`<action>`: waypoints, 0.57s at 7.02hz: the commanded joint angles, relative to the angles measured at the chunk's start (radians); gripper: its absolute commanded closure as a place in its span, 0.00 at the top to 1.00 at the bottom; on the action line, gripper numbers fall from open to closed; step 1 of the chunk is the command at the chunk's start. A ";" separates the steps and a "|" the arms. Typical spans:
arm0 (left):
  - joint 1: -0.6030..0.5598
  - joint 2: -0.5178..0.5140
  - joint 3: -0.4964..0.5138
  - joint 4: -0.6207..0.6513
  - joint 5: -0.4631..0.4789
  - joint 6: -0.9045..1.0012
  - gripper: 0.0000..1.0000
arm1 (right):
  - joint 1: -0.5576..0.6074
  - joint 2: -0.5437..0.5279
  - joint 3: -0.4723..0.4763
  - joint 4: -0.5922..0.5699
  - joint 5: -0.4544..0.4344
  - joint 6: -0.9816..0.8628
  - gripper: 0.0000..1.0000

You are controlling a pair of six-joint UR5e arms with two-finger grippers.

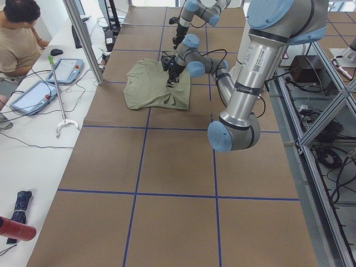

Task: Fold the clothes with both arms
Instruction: 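Lift the hem with both grippers and fold it toward the collar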

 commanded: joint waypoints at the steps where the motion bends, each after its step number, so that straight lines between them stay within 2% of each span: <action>1: -0.078 -0.024 0.262 -0.261 0.003 0.060 0.00 | 0.119 0.137 -0.256 0.010 0.058 -0.168 0.00; 3: -0.109 -0.079 0.403 -0.337 0.008 0.059 0.00 | 0.178 0.260 -0.449 0.012 0.084 -0.267 0.00; 4: -0.120 -0.091 0.449 -0.378 0.010 0.059 0.00 | 0.211 0.303 -0.546 0.045 0.130 -0.315 0.00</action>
